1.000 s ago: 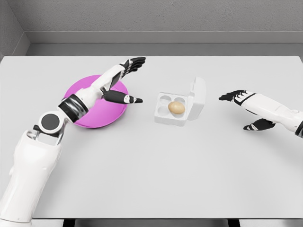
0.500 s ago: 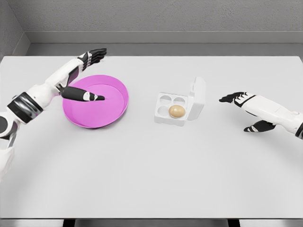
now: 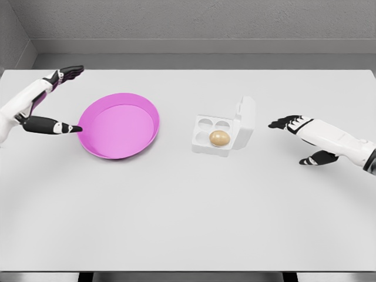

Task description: Pack egg into the box and close the box lid

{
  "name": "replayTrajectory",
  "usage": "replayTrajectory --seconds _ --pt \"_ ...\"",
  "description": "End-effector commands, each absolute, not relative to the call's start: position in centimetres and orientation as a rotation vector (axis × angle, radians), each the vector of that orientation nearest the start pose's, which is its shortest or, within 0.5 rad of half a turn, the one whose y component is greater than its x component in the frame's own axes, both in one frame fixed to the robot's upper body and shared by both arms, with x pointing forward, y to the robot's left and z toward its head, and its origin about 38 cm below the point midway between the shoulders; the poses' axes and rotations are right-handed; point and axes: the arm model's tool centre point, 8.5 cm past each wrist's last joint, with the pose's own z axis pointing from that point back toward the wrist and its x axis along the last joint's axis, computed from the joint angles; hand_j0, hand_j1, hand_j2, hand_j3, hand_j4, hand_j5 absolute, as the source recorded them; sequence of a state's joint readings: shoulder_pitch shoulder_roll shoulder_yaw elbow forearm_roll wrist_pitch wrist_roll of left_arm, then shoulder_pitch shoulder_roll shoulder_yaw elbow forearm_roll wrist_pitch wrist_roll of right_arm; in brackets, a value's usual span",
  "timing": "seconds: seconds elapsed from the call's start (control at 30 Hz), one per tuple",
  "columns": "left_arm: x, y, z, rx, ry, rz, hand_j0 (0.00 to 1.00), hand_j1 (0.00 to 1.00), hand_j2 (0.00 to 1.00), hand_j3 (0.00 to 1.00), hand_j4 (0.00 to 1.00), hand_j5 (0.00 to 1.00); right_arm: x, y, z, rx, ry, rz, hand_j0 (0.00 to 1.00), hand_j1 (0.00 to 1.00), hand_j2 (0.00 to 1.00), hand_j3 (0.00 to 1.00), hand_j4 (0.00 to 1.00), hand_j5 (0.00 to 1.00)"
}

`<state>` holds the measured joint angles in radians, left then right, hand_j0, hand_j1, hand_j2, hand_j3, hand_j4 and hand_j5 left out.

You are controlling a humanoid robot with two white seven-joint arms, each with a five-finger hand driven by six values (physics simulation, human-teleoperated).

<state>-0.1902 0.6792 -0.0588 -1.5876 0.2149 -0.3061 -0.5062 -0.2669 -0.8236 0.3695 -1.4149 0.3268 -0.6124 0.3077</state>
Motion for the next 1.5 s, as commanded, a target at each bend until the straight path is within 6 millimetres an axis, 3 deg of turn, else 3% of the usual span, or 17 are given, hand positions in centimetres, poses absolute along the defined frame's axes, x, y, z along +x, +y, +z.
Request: replayTrajectory --seconds 0.0,0.1,0.5,0.77,1.47 --pt "39.1 36.4 21.8 0.058 -1.779 -1.020 1.00 1.00 1.00 1.00 1.00 1.00 38.6 -35.8 14.8 -0.342 -1.537 1.682 1.00 1.00 1.00 1.00 1.00 1.00" --pt "39.1 36.7 21.6 0.063 -1.771 -1.013 1.00 1.00 1.00 1.00 1.00 1.00 38.7 -34.8 14.5 -0.323 -1.565 1.663 1.00 1.00 1.00 1.00 1.00 1.00" --pt "38.9 37.0 21.1 0.068 -1.754 -1.002 1.00 1.00 1.00 1.00 1.00 1.00 38.9 -34.0 14.3 -0.308 -1.586 1.657 1.00 1.00 1.00 1.00 1.00 1.00" --pt "38.5 39.0 20.9 0.109 -1.770 -0.970 1.00 1.00 1.00 1.00 1.00 1.00 38.6 -32.9 14.8 -0.292 -1.614 1.679 1.00 1.00 1.00 1.00 1.00 1.00" --pt "38.4 40.0 20.7 0.139 -1.796 -0.918 1.00 1.00 1.00 1.00 1.00 1.00 38.1 -30.4 16.2 -0.266 -1.695 1.711 1.00 1.00 1.00 1.00 1.00 1.00"
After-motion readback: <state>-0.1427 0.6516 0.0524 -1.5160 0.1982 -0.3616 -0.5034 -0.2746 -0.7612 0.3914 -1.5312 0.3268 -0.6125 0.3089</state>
